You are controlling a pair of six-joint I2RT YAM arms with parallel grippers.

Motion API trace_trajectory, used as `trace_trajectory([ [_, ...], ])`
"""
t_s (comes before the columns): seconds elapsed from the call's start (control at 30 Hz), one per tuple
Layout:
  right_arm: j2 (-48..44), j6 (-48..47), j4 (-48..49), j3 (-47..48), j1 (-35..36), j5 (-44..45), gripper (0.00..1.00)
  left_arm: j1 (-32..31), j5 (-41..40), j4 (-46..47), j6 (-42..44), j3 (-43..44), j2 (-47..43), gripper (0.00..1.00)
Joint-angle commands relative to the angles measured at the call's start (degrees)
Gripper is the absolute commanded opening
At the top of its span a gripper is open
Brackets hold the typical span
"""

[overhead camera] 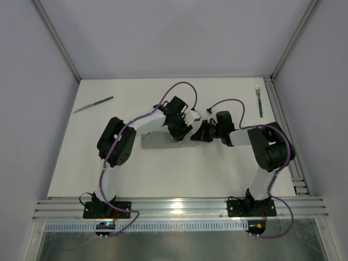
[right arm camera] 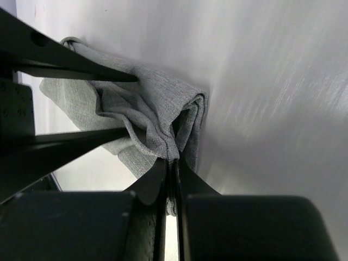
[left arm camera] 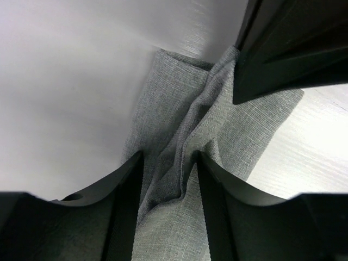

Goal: Fold the napkin into a case and place the utensils inside
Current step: Smooth out the smaller rectangle-folded napkin at the center of the board.

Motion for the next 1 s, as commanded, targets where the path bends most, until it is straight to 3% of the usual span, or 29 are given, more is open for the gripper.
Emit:
trace_trajectory([
  [0.0,1.1,1.2,-0.5,2.7,0.2,1.9,0.03,0.2,2.2,-2.6,-2.7,2.5,-6.3,0.49],
  [0.17,1.5,2.3,-2.6,3.4,0.1,2.9,0.03,0.3,1.9,-7.7,-3.0,1.0,-14.8,0.49],
  [0.23,2.0,2.5,-3.4,4.1,0.1,2.7,0.03,0.9,2.0,-10.4,-3.2,0.5,-16.8,0.42],
  [0.4,2.4,2.9,-5.3,5.8,0.1,3.1,0.03,1.6,-4.9,-10.9,0.0,-8.5,-18.3,0.07],
  [0.53,2.4,2.0,-7.0,6.4,0.2,3.5,0.03,5.1,-7.9,-9.6,1.6,-14.3,-15.8,0.06],
  [0.83,2.6,0.3,-9.5,6.9,0.1,3.2,0.03,14.2,-8.9,-4.5,-2.0,-14.4,-9.8,0.08],
  [0.97,1.7,-1.6,-11.6,7.6,0.2,3.4,0.16,16.5,-5.5,-5.0,-3.5,-15.7,-7.0,0.08],
])
